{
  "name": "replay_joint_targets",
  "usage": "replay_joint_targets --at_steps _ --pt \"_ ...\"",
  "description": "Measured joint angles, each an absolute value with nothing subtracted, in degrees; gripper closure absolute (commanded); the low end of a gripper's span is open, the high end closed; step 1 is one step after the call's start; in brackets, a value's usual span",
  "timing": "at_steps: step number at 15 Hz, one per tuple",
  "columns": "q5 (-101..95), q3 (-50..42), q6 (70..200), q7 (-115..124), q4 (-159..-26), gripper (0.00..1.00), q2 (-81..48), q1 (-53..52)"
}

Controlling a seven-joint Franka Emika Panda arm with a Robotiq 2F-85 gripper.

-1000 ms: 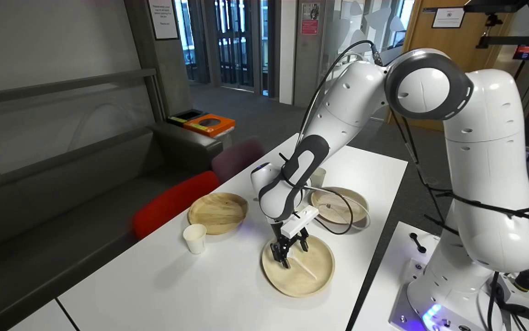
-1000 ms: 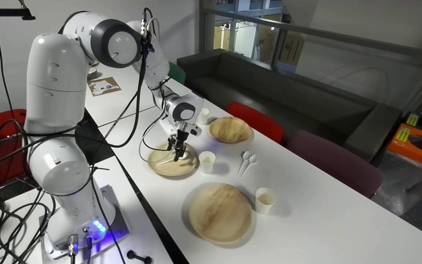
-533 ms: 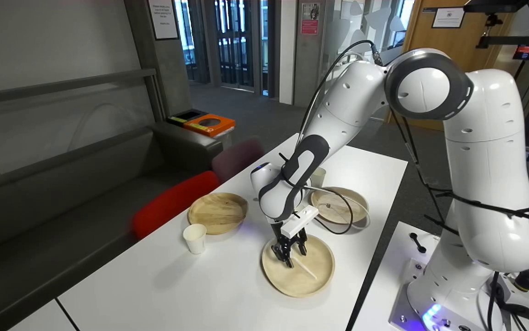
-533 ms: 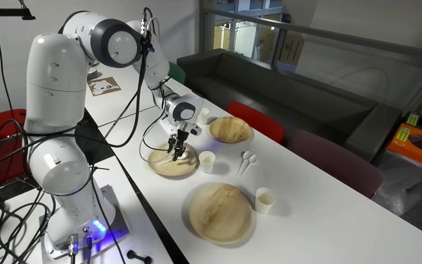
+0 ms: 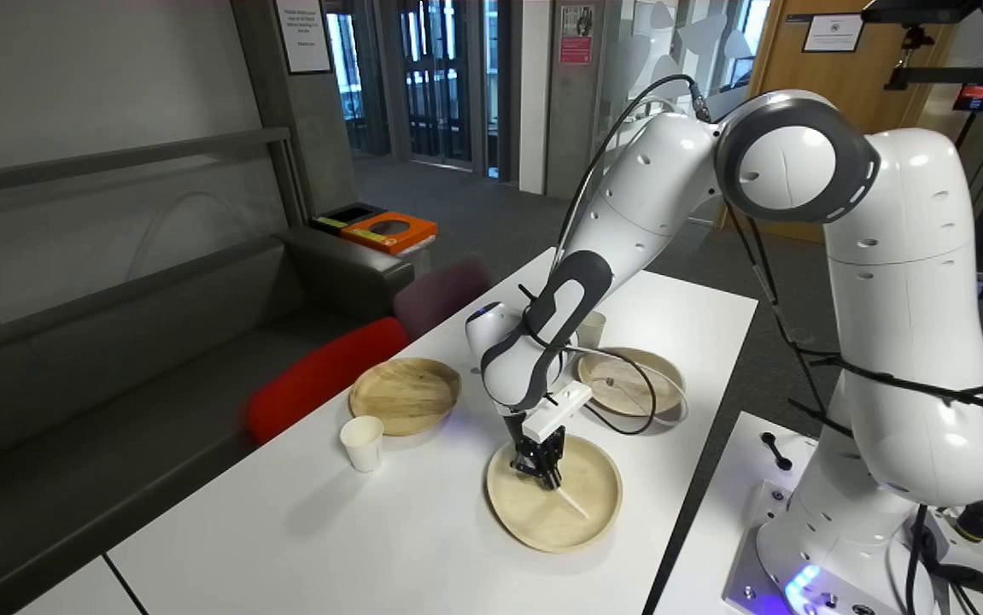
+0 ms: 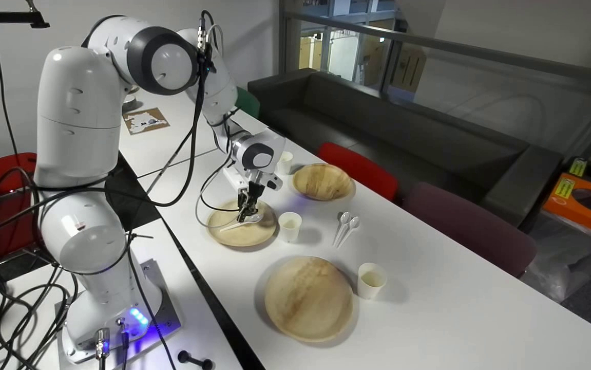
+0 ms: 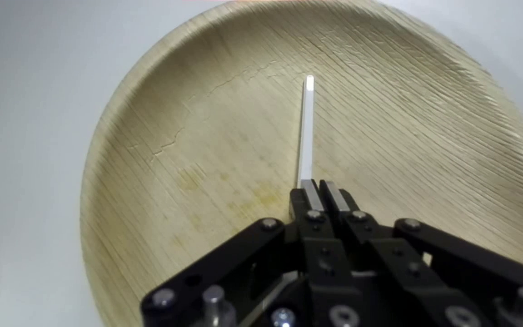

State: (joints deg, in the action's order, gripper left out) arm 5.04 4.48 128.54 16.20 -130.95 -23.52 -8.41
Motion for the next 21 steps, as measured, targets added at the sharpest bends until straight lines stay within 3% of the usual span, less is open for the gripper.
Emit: replay_joint_targets --at_steps 3,4,6,10,11,13,16,18,19,21 --pt "5.0 4.5 128.5 16.2 -131.0 1.00 -23.5 -8.4" --pt "5.0 4.5 128.5 16.2 -131.0 0.74 -23.5 -8.4" --pt "4.9 4.5 128.5 16.2 -131.0 0.68 -23.5 -8.4" --pt "4.8 4.4 128.5 16.2 -131.0 0.41 -23.5 -8.4" --pt "4.8 4.4 128.5 16.2 -131.0 0.81 -23.5 -8.4" --pt "4.7 4.4 128.5 16.2 -131.1 0.77 -23.5 -8.4" --pt "4.6 4.4 128.5 16.2 -131.1 0.99 -23.5 -8.4" --pt "4.5 4.4 128.5 16.2 -131.1 0.60 -23.5 -8.4" --pt "4.5 4.4 128.5 16.2 -131.1 0.58 -23.5 -8.4" --pt "4.2 4.4 128.5 16.2 -131.1 0.44 -23.5 -8.4"
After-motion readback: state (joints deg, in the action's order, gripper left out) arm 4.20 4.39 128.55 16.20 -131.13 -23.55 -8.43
